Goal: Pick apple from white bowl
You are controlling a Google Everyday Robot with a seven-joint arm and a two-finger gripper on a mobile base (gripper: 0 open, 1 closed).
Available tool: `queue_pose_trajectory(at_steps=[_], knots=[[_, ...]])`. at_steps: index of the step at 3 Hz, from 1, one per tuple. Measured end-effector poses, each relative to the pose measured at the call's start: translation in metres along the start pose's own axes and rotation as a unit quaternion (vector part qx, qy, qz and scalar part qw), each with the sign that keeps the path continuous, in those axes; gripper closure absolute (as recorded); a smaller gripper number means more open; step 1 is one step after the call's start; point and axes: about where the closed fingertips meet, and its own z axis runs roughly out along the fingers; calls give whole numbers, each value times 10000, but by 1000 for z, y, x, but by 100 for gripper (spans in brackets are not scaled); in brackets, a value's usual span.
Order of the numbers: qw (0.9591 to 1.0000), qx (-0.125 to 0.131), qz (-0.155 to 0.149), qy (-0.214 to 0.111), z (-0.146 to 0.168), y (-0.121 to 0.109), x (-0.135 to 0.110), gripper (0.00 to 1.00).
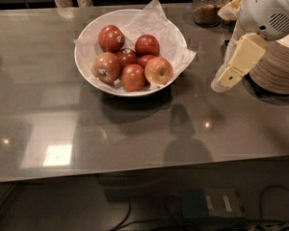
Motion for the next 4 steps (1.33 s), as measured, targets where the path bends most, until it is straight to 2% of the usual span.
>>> queue_pose_trajectory(at_steps=[1,2,3,4], knots=[[9976,-249,-180,-613,33,-4,-32,0],[9940,-470,-281,-949,55,-4,-54,0],[9940,-537,-309,-903,75,-5,-57,7],[9958,-441,-253,-764,87,-12,-51,14]])
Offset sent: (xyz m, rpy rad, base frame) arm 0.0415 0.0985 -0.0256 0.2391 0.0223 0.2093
